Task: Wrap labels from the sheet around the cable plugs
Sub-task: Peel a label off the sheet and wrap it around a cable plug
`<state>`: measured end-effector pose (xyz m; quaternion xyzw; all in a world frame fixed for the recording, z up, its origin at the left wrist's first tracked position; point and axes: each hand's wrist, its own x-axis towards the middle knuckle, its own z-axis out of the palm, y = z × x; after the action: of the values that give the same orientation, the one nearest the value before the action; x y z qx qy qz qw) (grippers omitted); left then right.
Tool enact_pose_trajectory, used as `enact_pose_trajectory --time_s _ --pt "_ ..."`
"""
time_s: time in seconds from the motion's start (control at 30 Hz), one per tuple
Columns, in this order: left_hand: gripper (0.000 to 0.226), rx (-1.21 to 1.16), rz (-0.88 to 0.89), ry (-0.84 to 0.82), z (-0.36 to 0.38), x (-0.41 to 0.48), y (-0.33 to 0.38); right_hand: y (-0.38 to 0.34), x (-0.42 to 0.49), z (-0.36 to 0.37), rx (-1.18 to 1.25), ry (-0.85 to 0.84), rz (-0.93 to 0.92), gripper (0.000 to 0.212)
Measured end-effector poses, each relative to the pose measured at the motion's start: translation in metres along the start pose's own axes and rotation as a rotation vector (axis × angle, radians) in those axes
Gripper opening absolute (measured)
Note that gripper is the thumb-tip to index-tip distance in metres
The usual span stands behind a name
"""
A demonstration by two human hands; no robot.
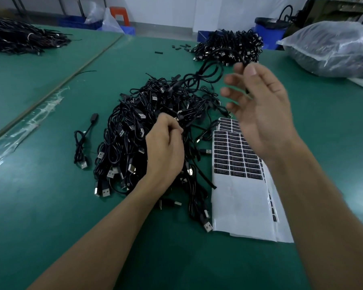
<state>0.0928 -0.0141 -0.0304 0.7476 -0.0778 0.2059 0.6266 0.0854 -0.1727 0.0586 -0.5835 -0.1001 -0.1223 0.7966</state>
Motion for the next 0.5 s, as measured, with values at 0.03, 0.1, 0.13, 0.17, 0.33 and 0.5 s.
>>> enact_pose_trajectory --time_s 0.03,0.1,0.13,0.17,0.33,0.5 --pt "0.021 -0.076 0.000 0.025 -0.001 0.000 0.003 -0.002 -0.002 -0.006 -0.037 -0.023 -0.001 0.018" --pt "0.020 -0.171 0.066 0.055 -0.002 -0.002 0.010 0.000 -0.009 -0.023 -0.209 -0.079 0.009 0.017" --pt "0.016 -0.171 0.115 0.039 -0.003 -0.003 0.012 0.002 -0.014 -0.032 -0.308 -0.112 0.020 0.015" --pt "0.018 -0.147 0.146 -0.001 -0.002 -0.004 0.014 0.006 -0.020 -0.040 -0.383 -0.145 0.034 0.016" --pt "0.045 0.281 0.386 -0.312 0.007 -0.001 0.021 0.030 -0.034 -0.061 -0.404 -0.197 0.082 0.022" --pt "0.033 0.411 0.382 -0.527 0.018 0.007 0.027 0.030 -0.033 -0.074 -0.478 -0.270 0.140 0.030"
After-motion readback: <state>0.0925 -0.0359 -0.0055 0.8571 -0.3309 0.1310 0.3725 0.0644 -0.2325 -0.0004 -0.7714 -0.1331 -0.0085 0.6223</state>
